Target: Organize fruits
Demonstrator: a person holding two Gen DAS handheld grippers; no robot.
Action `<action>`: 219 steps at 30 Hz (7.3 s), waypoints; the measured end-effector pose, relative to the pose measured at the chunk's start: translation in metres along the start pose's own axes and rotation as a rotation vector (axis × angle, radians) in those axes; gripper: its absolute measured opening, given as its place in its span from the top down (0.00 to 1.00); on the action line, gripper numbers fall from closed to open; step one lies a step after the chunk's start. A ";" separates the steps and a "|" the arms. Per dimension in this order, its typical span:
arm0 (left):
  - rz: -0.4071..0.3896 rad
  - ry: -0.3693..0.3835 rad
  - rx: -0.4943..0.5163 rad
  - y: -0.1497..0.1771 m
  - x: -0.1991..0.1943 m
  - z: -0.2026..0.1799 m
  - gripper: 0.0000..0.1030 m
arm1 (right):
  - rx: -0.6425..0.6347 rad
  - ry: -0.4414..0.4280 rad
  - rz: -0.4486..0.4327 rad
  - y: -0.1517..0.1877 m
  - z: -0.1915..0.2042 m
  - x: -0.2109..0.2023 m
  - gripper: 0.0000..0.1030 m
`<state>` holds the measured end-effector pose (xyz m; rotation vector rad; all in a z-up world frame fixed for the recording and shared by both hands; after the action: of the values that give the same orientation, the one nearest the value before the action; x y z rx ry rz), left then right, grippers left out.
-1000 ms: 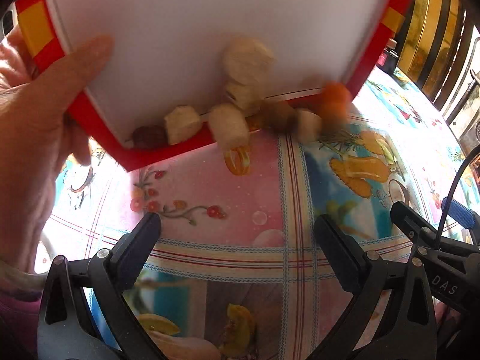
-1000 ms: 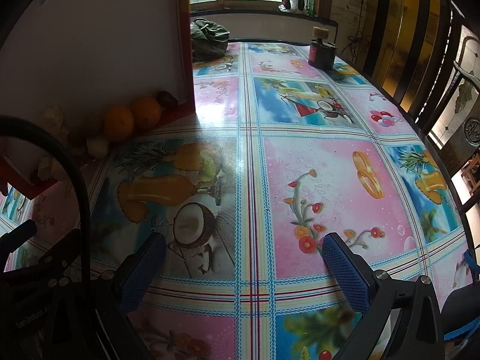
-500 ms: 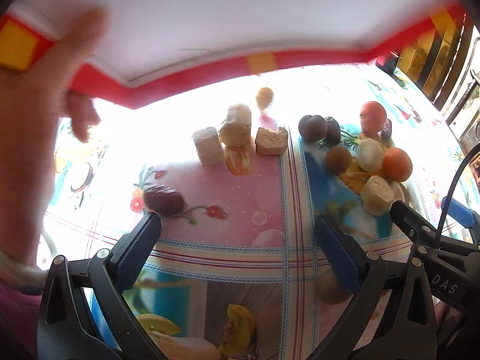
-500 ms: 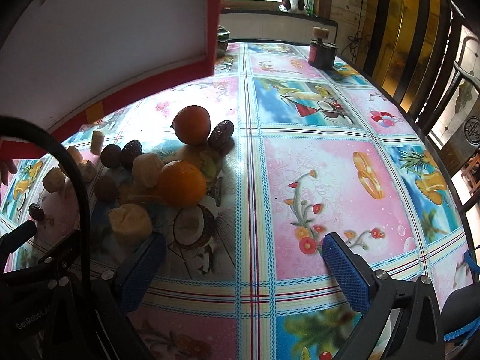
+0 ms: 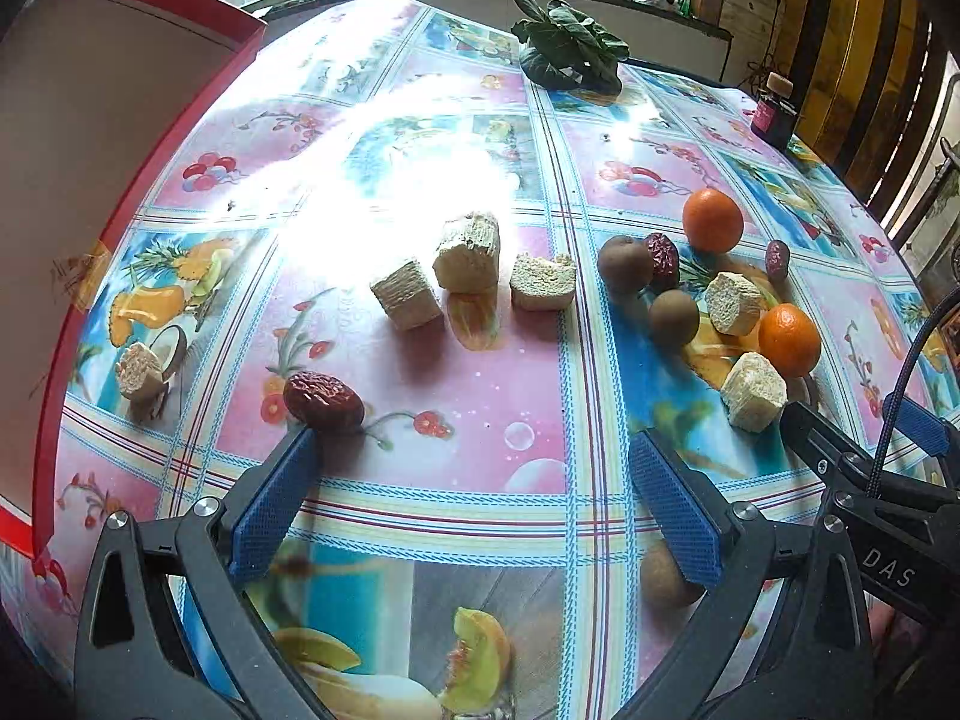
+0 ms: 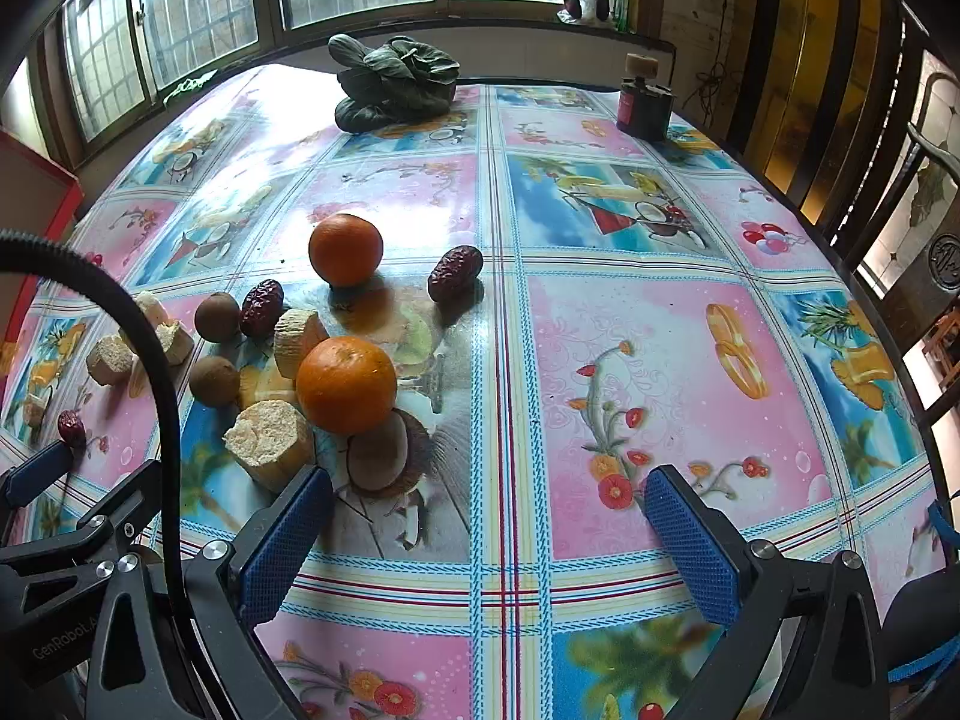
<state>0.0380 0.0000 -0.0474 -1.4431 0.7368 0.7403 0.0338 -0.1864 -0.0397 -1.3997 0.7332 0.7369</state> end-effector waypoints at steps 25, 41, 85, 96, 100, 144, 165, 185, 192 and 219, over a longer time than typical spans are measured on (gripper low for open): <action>0.000 0.000 0.000 0.000 0.000 0.000 0.00 | 0.000 0.000 0.000 0.000 0.000 0.000 0.00; 0.000 0.000 0.000 0.000 0.000 0.000 0.00 | 0.000 0.000 0.000 0.000 0.000 0.000 0.00; 0.000 0.000 0.000 0.000 0.000 0.000 0.00 | 0.000 0.000 0.000 0.000 0.000 0.000 0.00; 0.031 0.033 0.052 0.002 -0.002 -0.001 0.00 | -0.010 -0.009 -0.002 0.000 0.001 -0.001 0.00; 0.048 0.043 0.064 0.004 -0.003 0.001 0.00 | -0.012 -0.011 0.000 0.000 0.000 -0.006 0.06; 0.097 0.115 -0.127 -0.044 0.005 0.102 0.44 | -0.197 -0.268 -0.069 0.000 0.069 -0.055 0.30; 0.067 0.097 -0.100 -0.039 -0.017 0.115 0.77 | -0.319 -0.500 -0.042 0.004 0.136 -0.063 0.38; 0.022 0.068 -0.149 -0.029 -0.058 0.150 0.77 | -0.548 -0.545 0.036 0.000 0.227 -0.015 0.78; 0.015 0.041 -0.172 -0.021 -0.067 0.166 0.77 | -0.505 -0.566 0.025 -0.001 0.222 -0.028 0.78; 0.050 -0.146 -0.249 0.018 -0.064 0.252 0.77 | -0.604 -0.668 0.034 0.004 0.346 -0.045 0.78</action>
<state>-0.0142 0.2522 -0.0063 -1.5789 0.5848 0.9921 0.0107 0.1581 0.0073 -1.5277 -0.0050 1.4379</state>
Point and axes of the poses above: each gripper's, at about its wrist camera, not at the fingertips, and x roughly the way its jaws point, z to its left, y to its underside, the point moved 6 cm from there along x, roughly the way its jaws point, and after that the axes turned 1 degree about x, right-handed, at the moved point
